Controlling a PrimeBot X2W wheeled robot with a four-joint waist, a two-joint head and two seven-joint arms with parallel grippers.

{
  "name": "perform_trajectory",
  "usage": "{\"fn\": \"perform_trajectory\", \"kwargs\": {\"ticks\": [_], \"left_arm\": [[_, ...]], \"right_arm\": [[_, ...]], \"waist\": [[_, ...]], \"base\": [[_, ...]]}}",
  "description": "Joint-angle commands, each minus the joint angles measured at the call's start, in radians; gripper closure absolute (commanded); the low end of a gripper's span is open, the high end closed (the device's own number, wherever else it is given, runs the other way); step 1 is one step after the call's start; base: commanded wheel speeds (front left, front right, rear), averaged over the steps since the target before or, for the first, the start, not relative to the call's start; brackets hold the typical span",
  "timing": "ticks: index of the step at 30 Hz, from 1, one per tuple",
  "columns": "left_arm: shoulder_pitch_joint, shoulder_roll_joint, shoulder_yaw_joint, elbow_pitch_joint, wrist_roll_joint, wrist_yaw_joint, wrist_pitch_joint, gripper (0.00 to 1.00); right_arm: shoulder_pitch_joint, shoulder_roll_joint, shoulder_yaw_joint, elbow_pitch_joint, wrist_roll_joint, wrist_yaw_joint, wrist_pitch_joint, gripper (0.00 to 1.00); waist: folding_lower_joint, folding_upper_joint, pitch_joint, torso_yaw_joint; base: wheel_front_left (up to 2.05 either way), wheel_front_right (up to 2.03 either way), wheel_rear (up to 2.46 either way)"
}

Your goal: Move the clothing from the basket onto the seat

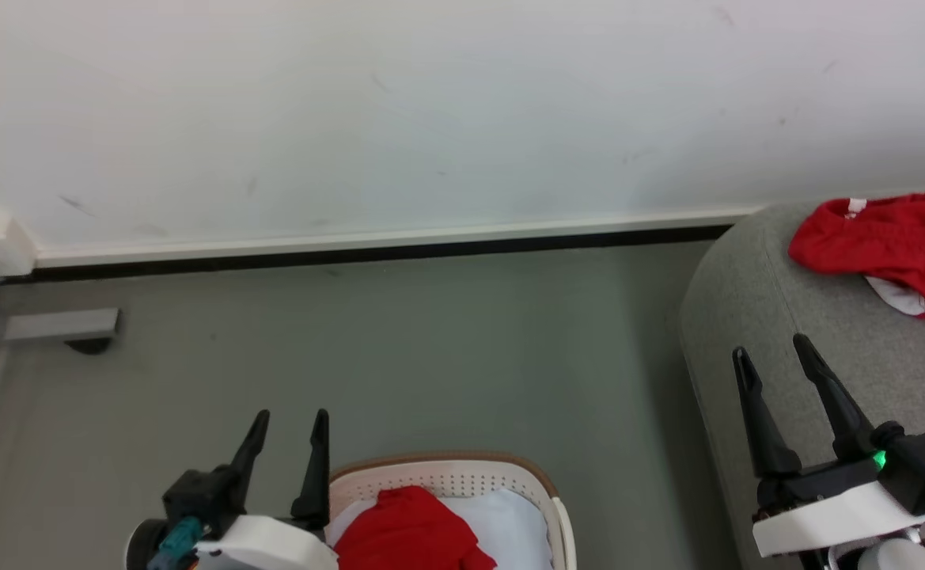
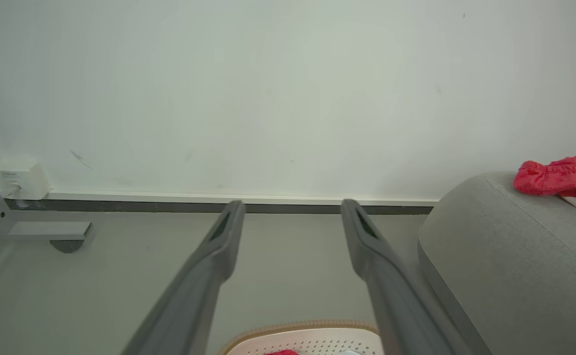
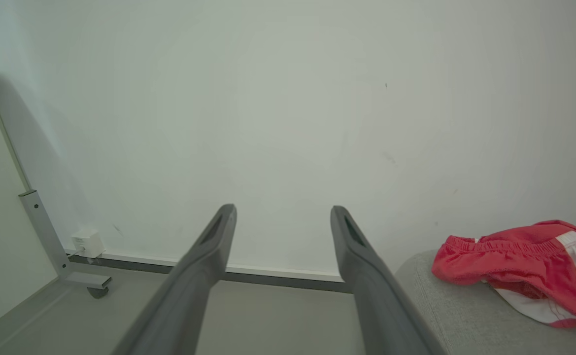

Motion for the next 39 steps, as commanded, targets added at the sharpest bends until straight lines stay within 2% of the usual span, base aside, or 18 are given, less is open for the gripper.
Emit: {"fn": "perform_trajectory", "kwargs": {"ticks": [1, 8, 12, 17, 27, 35, 39], "left_arm": [[-0.023, 0.004, -0.003, 0.028, 0.007, -0.002, -0.001, 0.0], [-0.179, 0.019, -0.033, 0.234, 0.017, -0.031, 0.014, 0.0], [-0.277, 0.048, -0.058, 0.371, 0.032, -0.051, 0.031, 0.0], [-0.406, 0.05, -0.09, 0.56, 0.013, -0.079, 0.083, 0.0], [-0.565, 0.119, -0.18, 0.857, 0.073, -0.092, 0.181, 0.0], [-0.629, 0.166, -0.237, 0.951, 0.112, -0.094, 0.279, 0.0], [-0.644, 0.171, -0.254, 0.966, 0.12, -0.095, 0.304, 0.0]], "right_arm": [[-0.025, -0.006, 0.006, -0.005, 0.005, -0.002, 0.0, 0.0], [-0.136, 0.021, 0.022, -0.047, 0.024, -0.002, 0.0, 0.0], [-0.2, 0.043, 0.022, -0.081, 0.029, -0.002, 0.0, 0.0], [-0.265, 0.06, 0.002, -0.108, 0.031, -0.002, 0.0, 0.0], [-0.36, 0.093, 0.008, -0.145, 0.038, -0.002, 0.0, 0.0], [-0.394, 0.102, 0.022, -0.166, 0.046, -0.002, 0.0, 0.0], [-0.393, 0.109, 0.022, -0.167, 0.054, -0.002, 0.0, 0.0]], "waist": [[0.0, 0.0, 0.056, -0.04], [0.0, 0.0, 0.213, -0.113], [0.0, 0.0, 0.319, -0.156], [0.0, 0.0, 0.441, -0.191], [0.0, 0.0, 0.62, -0.285], [0.0, 0.0, 0.728, -0.349], [0.0, 0.0, 0.761, -0.362]], "base": [[0.0, 0.0, 0.0], [0.0, 0.0, 0.0], [0.0, 0.0, 0.0], [0.0, 0.0, 0.0], [0.0, 0.0, 0.0], [0.0, 0.0, 0.0], [0.0, 0.0, 0.0]]}}
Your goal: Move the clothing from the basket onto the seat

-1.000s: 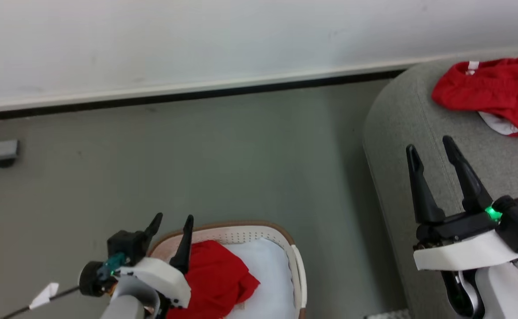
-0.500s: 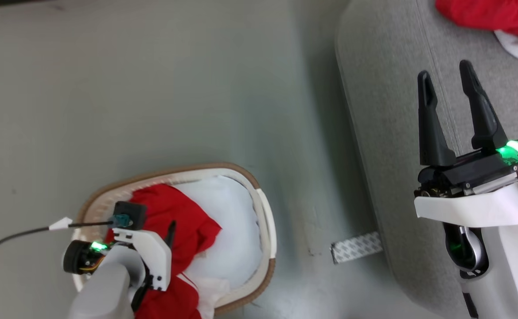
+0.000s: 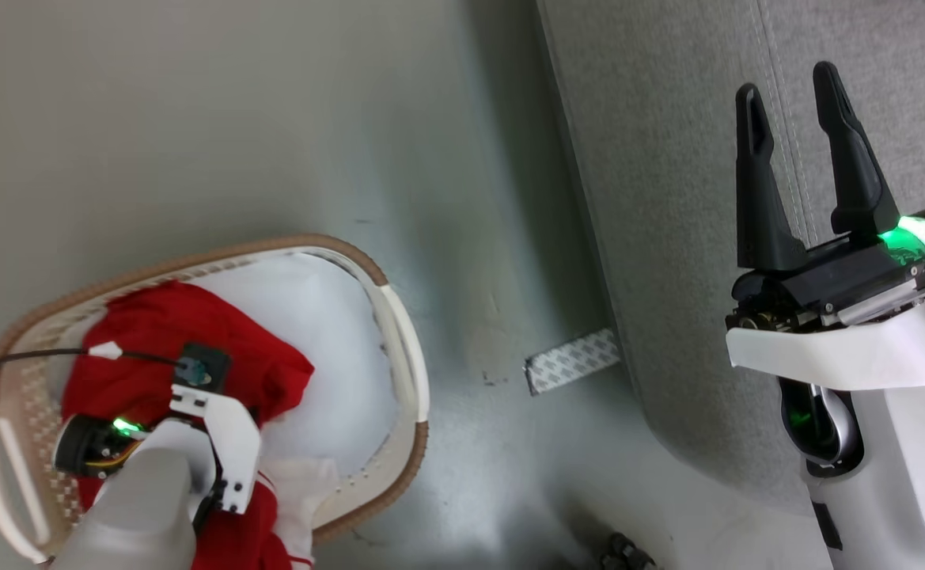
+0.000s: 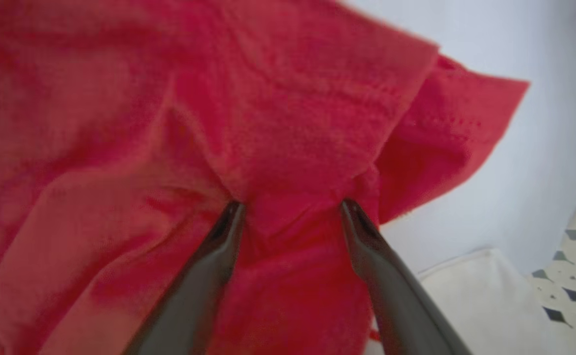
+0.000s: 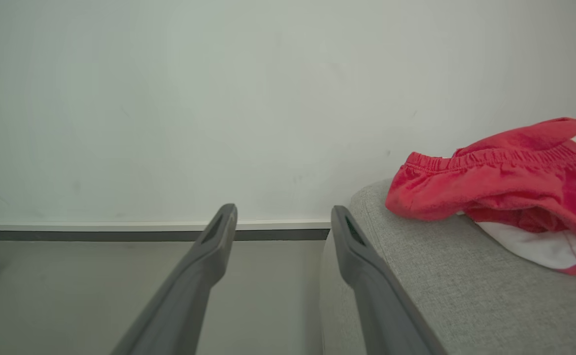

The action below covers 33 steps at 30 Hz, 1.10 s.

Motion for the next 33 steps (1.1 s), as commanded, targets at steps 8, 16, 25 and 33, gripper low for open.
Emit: {"fn": "perform_trajectory", "kwargs": {"ticks": [8, 16, 25, 33], "left_arm": [[-0.002, -0.009, -0.041, 0.034, 0.028, 0.021, 0.125, 0.55], [0.004, -0.038, -0.046, 0.027, 0.002, 0.033, 0.065, 1.0], [0.088, -0.122, -0.029, 0.022, -0.065, 0.01, -0.087, 1.0], [0.157, -0.156, -0.044, -0.002, -0.127, -0.005, -0.204, 1.0]], "right_arm": [[-0.012, 0.008, 0.001, 0.002, 0.002, -0.002, 0.001, 0.0], [0.006, -0.001, -0.016, 0.02, -0.017, -0.002, 0.001, 0.0], [0.081, -0.047, -0.044, 0.052, -0.034, -0.002, 0.001, 0.0], [0.171, -0.086, -0.056, 0.082, -0.04, -0.002, 0.001, 0.0]], "waist": [[-0.0002, 0.0, 0.046, -0.023], [-0.0002, 0.0, -0.024, 0.006], [-0.0002, 0.0, -0.28, 0.101], [-0.0002, 0.0, -0.479, 0.183]], "base": [[0.0, 0.0, 0.0], [0.0, 0.0, 0.0], [0.0, 0.0, 0.0], [0.0, 0.0, 0.0]]}}
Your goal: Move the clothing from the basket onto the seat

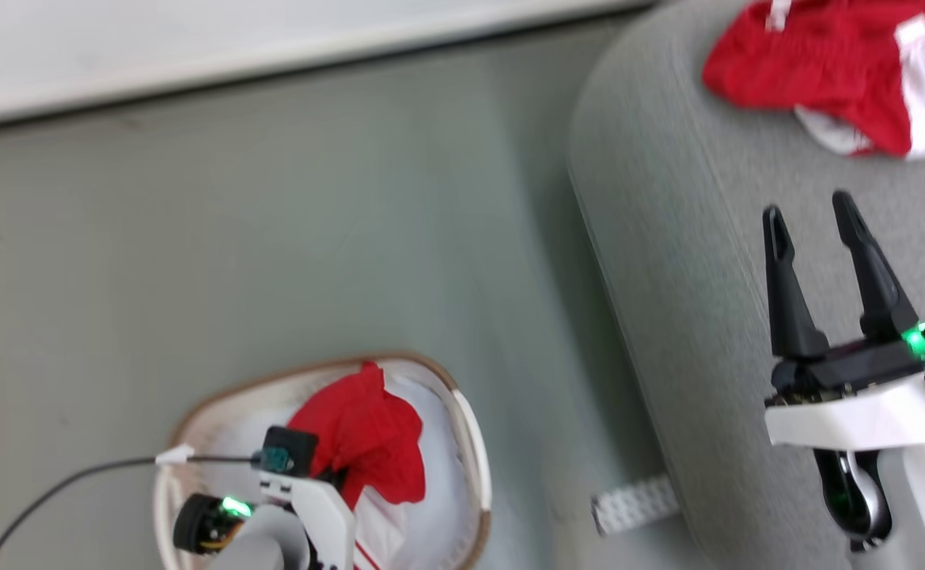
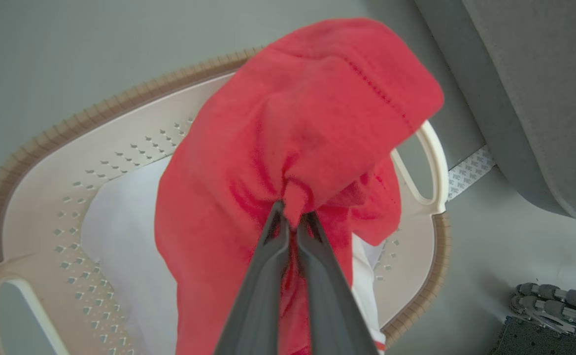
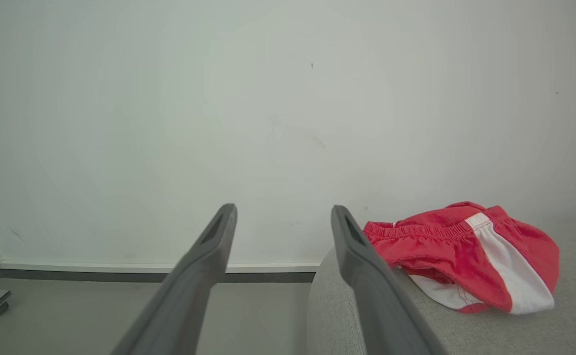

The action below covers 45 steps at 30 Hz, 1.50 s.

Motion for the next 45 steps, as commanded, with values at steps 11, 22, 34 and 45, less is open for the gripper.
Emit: {"fn": "perform_trajectory", "kwargs": {"ticks": [11, 22, 34, 45], "left_arm": [[0.112, 0.006, -0.085, -0.204, -0.168, -0.002, -0.09, 1.0], [0.137, 0.05, -0.009, -0.56, -0.214, 0.013, -0.095, 1.0], [0.187, 0.074, 0.013, -0.933, -0.237, 0.074, -0.026, 1.0], [0.237, 0.082, 0.002, -1.062, -0.24, 0.11, 0.012, 1.0]], "right_arm": [[0.139, -0.034, 0.005, 0.031, 0.005, -0.002, 0.001, 0.0], [0.218, -0.03, 0.022, 0.053, 0.008, -0.002, 0.001, 0.0], [0.242, -0.013, 0.086, 0.064, 0.012, -0.002, 0.001, 0.0], [0.207, -0.039, 0.142, 0.082, 0.014, -0.002, 0.001, 0.0]], "waist": [[0.0001, 0.0, -0.313, 0.158], [0.0001, 0.0, -0.406, 0.209], [0.0001, 0.0, -0.442, 0.219], [0.0001, 0.0, -0.442, 0.224]], "base": [[0.0, 0.0, 0.0], [0.0, 0.0, 0.0], [0.0, 0.0, 0.0], [0.0, 0.0, 0.0]]}}
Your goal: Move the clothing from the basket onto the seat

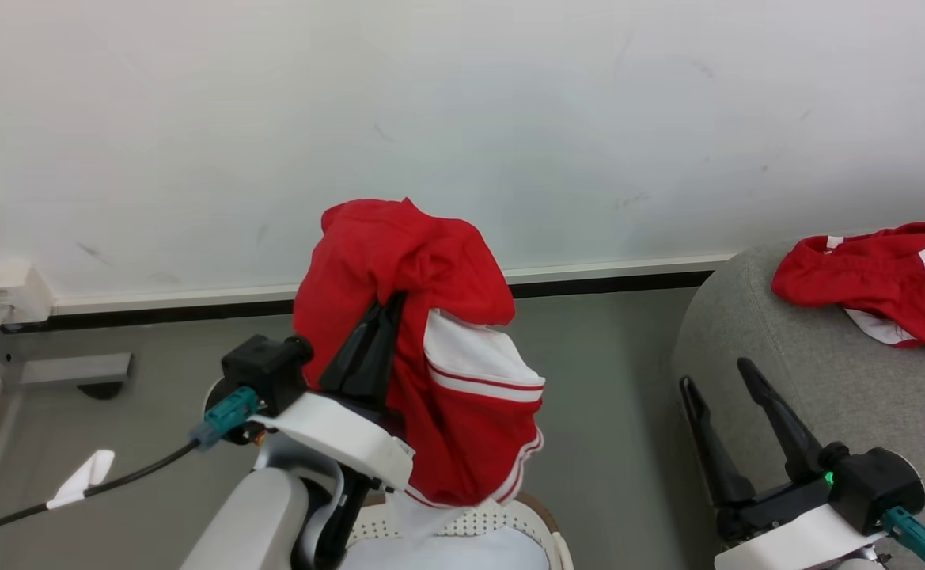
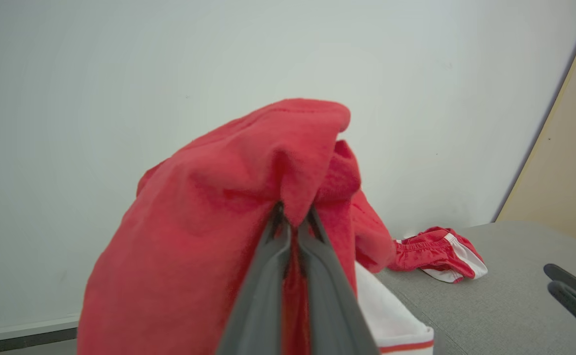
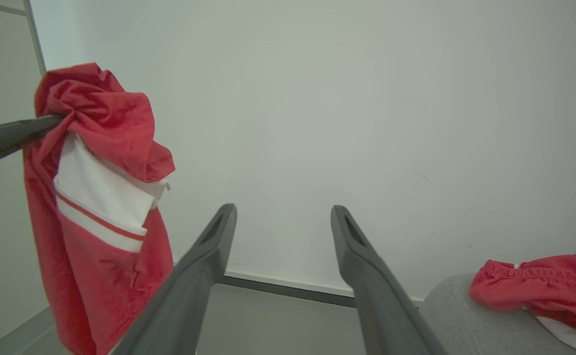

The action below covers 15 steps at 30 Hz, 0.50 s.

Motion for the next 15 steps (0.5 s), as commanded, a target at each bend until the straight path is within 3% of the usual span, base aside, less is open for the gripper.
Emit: {"fn": "perform_trajectory", "kwargs": {"ticks": [1, 8, 15], "left_arm": [[0.011, 0.007, 0.0, -0.01, -0.002, 0.003, 0.002, 1.0], [0.016, 0.007, -0.011, -0.018, -0.001, 0.0, -0.014, 1.0], [0.004, -0.021, -0.059, -0.001, 0.005, -0.017, -0.019, 1.0]], "right_arm": [[-0.017, -0.012, 0.015, 0.008, 0.005, -0.002, 0.001, 0.0], [-0.065, -0.049, 0.193, 0.056, 0.025, -0.002, 0.001, 0.0], [-0.139, -0.06, 0.389, 0.141, 0.098, -0.002, 0.001, 0.0]], "waist": [[0.0001, -0.0001, -0.001, 0.0], [0.0001, -0.0001, -0.004, 0.006], [0.0001, -0.0001, -0.003, 0.061]], "base": [[0.0, 0.0, 0.0], [0.0, 0.0, 0.0], [0.0, 0.0, 0.0]]}}
